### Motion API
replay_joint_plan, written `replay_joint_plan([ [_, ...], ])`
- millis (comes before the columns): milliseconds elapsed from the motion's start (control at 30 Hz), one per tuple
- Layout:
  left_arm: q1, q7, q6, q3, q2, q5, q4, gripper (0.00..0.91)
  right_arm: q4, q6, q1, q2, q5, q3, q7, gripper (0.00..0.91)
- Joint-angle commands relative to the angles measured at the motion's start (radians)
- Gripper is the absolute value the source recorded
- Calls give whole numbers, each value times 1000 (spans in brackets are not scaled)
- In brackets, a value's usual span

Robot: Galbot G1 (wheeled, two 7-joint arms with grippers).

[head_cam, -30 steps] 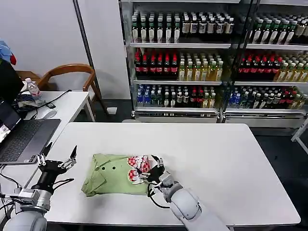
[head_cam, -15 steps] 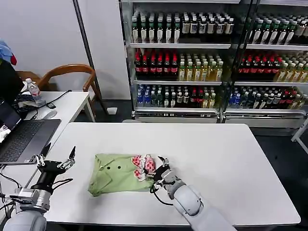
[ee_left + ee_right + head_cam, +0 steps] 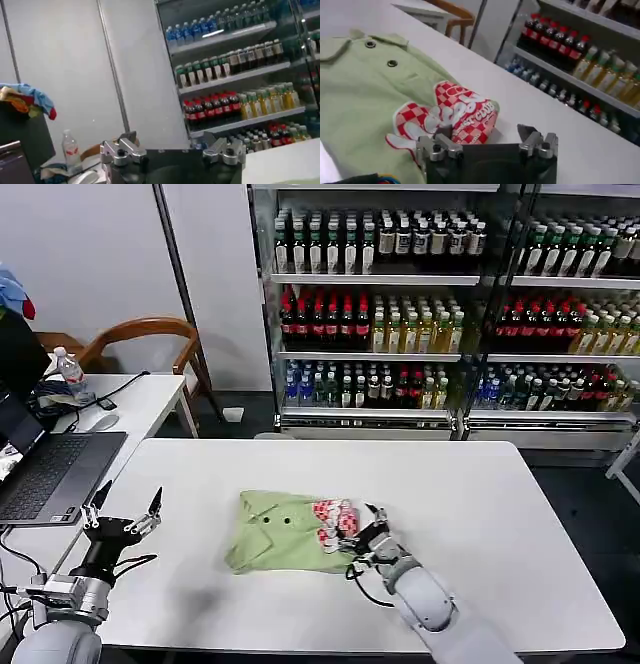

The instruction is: Fold and organize the clothes.

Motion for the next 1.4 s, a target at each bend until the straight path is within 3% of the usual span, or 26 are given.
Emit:
replay_joint_plan([
  [33,-4,1,5,19,-7,4,-6,907,27,38,-49,-70,-3,140,-36,907],
  [100,-3,1,6,20,-9,4,-11,907,19,67,-42,-67,-23,158,-40,907],
  [167,1,1,5,17,-9,3,-14,907,-9,140,-25,-62,-89,181,-39,907],
  [233,3,1,5,14,-9,3,-15,907,-31,195,-14,-59,-92,196,-35,907],
  [300,6,0,4,12,-9,2,-19,907,-15,237,-12,-62,-5,215,-51,907],
  [367,8,0,5,8,-8,1,-26,907,63,264,-31,-79,160,234,-79,907],
  [400,8,0,6,7,-8,1,-29,907,84,263,-37,-82,197,241,-81,907],
  [500,7,0,10,5,-9,0,-34,907,154,268,-51,-86,249,278,-81,907],
  [567,8,0,11,6,-11,0,-38,907,171,262,-51,-90,272,305,-32,907],
  [633,10,0,11,8,-14,1,-39,907,160,314,-51,-96,263,311,16,907],
  [1000,-3,2,9,34,-4,3,-40,907,80,358,-45,-97,170,423,31,907],
  [1200,-27,12,-33,50,-6,-6,-1,907,14,393,-39,-98,193,475,71,907],
  [1400,-45,-14,-29,134,12,34,-27,907,32,413,-86,-94,193,505,72,907],
])
